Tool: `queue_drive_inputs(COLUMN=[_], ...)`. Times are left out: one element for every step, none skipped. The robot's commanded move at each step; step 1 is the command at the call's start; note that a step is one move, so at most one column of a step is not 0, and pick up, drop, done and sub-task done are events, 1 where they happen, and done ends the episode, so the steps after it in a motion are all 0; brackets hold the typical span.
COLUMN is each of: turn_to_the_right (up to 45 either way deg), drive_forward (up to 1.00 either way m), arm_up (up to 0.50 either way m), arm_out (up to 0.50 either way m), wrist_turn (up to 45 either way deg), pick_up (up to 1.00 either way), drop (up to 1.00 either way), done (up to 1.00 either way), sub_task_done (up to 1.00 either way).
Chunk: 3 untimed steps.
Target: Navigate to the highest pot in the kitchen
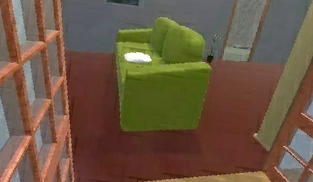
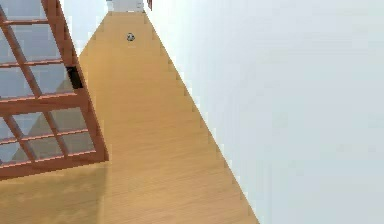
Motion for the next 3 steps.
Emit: queue_drive_inputs(turn_to_the_right=[0.0,21.0,0.0], drive_forward=[0.25,0.00,1.00], arm_up=[0.00,0.00,0.00], arm_out=[0.00,0.00,0.00], wrist_turn=[0.0,0.0,0.0], pick_up=[0.00,0.00,0.00], drop=[0.00,0.00,0.00], done=[0.00,0.00,0.00], sub_task_done=[0.00,0.00,0.00])
